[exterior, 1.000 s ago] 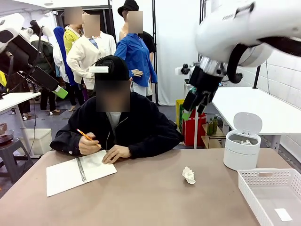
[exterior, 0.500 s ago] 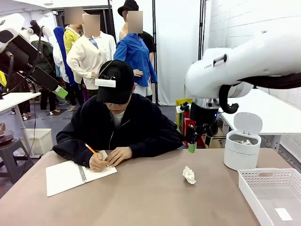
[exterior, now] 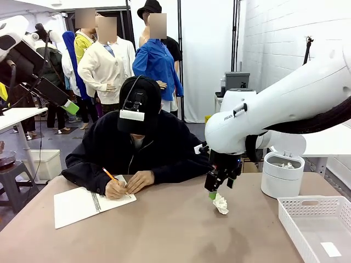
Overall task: Sort the paper based on its condition.
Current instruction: If a person hands you a paper, place it in the Organizing basket , and if it's crumpled, put it in the Trash can.
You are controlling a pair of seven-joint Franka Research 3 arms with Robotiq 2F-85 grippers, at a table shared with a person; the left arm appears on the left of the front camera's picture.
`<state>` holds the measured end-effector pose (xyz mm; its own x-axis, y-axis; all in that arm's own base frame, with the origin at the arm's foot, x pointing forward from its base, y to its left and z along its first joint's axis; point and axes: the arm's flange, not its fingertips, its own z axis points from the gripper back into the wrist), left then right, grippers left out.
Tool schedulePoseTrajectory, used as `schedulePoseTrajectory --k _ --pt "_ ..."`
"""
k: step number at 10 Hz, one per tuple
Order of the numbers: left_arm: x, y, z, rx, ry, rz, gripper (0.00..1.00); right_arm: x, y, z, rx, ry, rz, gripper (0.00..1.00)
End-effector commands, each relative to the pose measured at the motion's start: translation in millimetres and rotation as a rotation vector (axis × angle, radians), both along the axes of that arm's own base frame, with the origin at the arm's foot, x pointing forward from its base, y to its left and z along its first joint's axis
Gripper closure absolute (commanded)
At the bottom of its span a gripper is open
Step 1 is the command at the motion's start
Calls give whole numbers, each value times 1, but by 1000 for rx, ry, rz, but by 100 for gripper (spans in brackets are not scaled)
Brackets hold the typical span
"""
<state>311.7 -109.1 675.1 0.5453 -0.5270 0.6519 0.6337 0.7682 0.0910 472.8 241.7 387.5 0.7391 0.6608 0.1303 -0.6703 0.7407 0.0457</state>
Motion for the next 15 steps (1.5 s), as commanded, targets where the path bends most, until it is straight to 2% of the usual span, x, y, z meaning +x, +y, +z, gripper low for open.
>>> schedulePoseTrajectory --k 1,4,6,7,13,15 --pt "0 1 1 -4 -1 1 0 -3 -4 1 -16 1 -5 0" --pt "0 1 1 -4 -1 1 0 1 0 2 1 0 -1 0" --pt "0 1 1 -4 -1 1 0 36 8 -37 -127 4 -56 0" --pt "0 1 1 -4 -1 1 0 46 6 -51 -142 -1 -76 0" --pt "0 1 1 -4 -1 1 0 53 12 -85 -109 32 -75 0" --pt "0 1 1 -4 -1 1 0 51 7 -79 -110 43 -50 0"
